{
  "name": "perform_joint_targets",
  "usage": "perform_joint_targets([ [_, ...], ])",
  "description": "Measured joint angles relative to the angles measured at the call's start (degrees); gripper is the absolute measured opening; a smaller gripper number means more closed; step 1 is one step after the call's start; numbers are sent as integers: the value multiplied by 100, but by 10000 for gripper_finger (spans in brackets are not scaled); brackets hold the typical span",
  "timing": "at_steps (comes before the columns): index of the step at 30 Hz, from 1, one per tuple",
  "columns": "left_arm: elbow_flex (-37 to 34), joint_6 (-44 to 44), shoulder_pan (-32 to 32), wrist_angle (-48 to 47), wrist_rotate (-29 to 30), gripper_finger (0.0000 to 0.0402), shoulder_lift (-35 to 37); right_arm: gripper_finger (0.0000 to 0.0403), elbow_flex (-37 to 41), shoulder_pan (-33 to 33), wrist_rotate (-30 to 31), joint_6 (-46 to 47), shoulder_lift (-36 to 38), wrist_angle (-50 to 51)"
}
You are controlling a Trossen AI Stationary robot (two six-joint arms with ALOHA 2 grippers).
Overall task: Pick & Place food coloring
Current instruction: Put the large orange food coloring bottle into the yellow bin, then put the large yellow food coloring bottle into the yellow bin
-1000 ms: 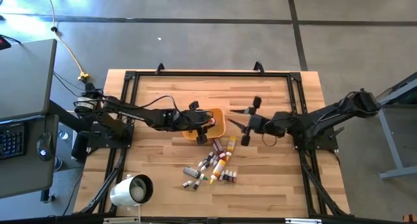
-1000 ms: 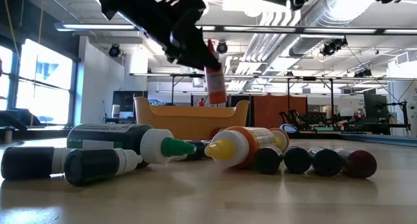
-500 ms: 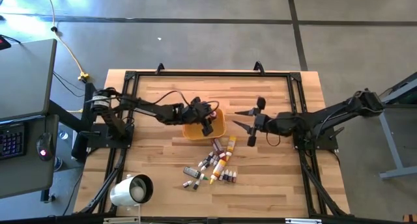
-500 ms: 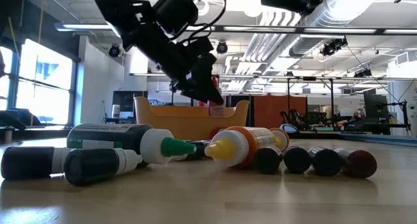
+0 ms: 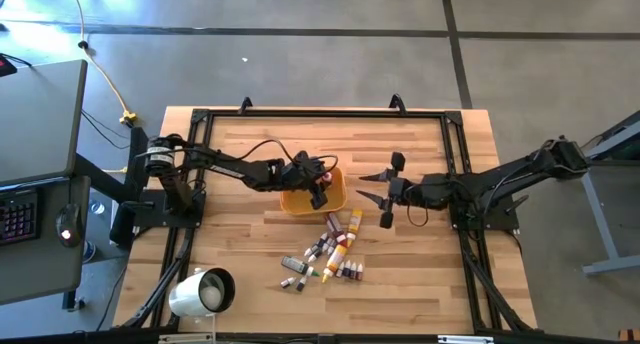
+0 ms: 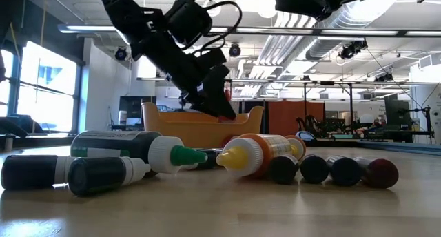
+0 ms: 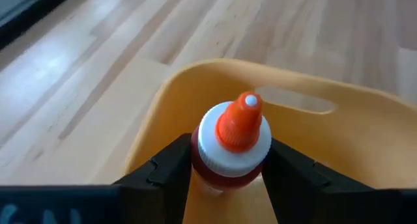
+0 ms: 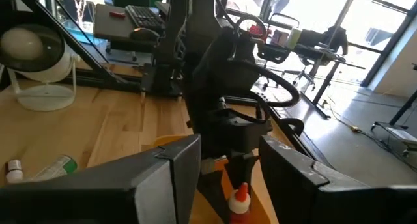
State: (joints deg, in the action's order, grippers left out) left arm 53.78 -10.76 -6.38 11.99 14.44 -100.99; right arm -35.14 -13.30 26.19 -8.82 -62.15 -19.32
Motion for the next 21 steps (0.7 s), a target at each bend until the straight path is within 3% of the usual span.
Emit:
perform_joint_targets([
  [7, -9, -2, -48, 36, 244, 215, -72, 151, 0, 0, -447, -8, 0, 33],
  [12, 17, 41, -36, 151, 268, 219, -61, 151, 0, 0, -593, -13, -2, 106],
  [21, 588, 555, -36, -555, 509, 220, 47, 152, 0, 0, -538, -13, -2, 138],
])
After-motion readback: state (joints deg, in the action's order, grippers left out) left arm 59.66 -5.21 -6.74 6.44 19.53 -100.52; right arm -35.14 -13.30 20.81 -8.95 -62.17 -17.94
